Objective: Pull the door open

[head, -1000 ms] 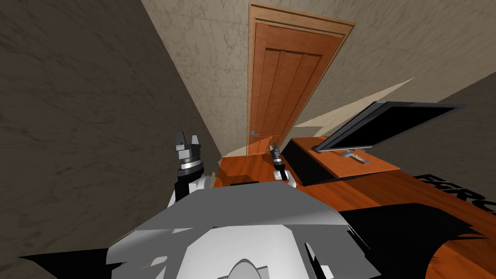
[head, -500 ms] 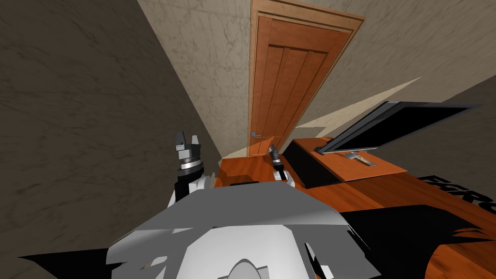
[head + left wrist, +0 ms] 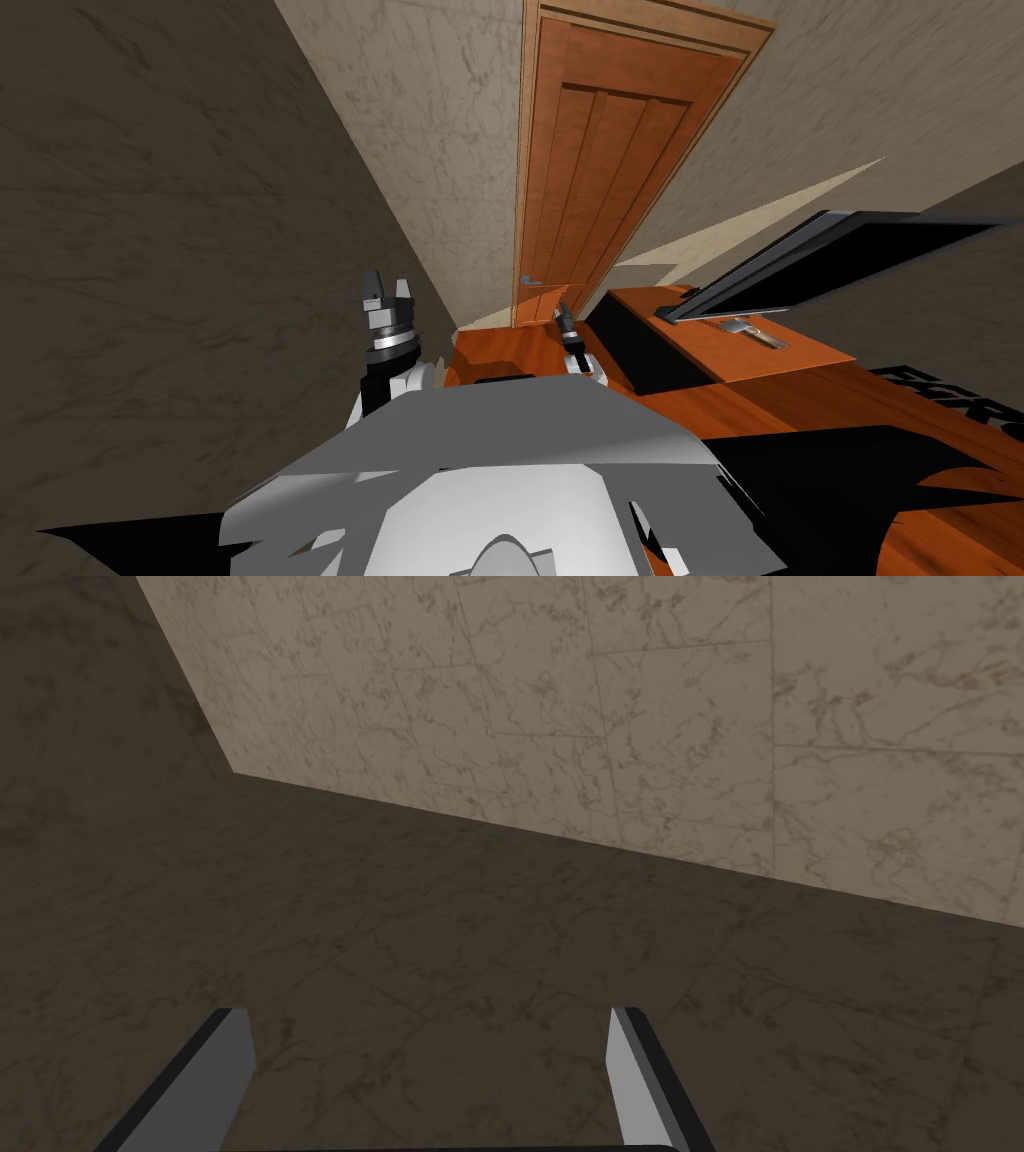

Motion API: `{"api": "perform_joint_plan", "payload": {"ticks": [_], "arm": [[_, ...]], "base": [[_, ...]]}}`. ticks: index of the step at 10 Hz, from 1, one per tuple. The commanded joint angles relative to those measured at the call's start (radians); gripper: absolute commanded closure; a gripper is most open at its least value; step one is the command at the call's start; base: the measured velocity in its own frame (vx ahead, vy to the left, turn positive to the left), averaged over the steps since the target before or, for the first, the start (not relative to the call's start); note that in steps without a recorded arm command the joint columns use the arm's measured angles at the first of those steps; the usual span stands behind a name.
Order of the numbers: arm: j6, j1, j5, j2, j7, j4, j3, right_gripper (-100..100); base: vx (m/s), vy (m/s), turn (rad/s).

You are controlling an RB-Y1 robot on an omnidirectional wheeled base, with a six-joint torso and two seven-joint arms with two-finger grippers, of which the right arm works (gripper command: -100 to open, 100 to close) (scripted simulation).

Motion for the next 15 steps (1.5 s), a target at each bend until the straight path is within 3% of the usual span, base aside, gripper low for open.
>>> {"api": "perform_joint_plan", "payload": {"ticks": [1, 15], "arm": [[-0.008, -0.010, 0.002, -0.002, -0.001, 0.029, -0.003, -100], [-0.055, -0.113, 0.046, -0.023, -0.045, 0.349, -0.038, -100]], "base": [[0.064, 0.015, -0.005], [0.092, 0.028, -0.007]]}}
